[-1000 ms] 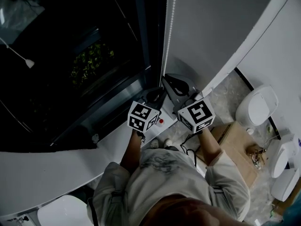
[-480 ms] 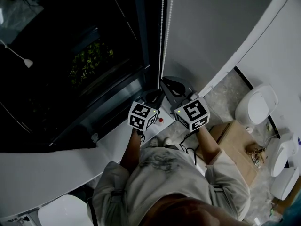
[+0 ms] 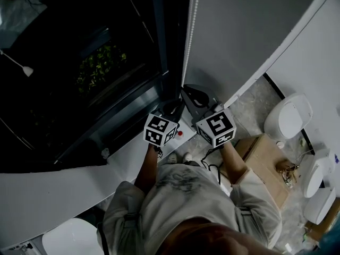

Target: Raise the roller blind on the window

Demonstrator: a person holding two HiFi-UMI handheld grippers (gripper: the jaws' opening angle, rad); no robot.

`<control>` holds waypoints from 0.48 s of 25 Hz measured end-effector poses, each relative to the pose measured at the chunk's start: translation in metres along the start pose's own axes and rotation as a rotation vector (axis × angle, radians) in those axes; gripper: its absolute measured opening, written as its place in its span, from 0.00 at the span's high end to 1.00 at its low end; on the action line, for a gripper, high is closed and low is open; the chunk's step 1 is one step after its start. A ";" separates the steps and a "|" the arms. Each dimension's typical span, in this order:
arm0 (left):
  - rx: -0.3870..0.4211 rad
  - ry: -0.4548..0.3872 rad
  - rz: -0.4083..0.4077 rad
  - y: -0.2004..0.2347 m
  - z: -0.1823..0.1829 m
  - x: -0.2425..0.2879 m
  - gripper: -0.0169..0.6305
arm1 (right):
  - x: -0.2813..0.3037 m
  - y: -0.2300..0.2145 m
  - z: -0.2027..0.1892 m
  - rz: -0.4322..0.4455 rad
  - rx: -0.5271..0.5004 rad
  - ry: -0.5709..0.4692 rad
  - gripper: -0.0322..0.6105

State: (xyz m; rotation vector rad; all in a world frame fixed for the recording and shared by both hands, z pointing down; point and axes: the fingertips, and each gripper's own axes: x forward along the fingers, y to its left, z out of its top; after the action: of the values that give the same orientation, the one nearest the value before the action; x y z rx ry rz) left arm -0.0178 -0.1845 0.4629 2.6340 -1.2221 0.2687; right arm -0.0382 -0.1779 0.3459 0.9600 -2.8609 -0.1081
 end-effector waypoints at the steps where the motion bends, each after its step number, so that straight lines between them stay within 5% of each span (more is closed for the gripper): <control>1: 0.002 -0.004 -0.001 0.000 0.001 0.000 0.93 | 0.000 0.000 -0.001 -0.004 0.000 -0.001 0.91; 12: 0.012 -0.049 0.019 0.003 0.004 -0.007 0.93 | -0.003 -0.004 -0.003 -0.060 -0.040 -0.021 0.89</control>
State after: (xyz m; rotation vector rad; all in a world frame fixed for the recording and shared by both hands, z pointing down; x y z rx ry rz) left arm -0.0240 -0.1822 0.4578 2.6555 -1.2651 0.2167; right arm -0.0331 -0.1791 0.3484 1.0437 -2.8374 -0.1811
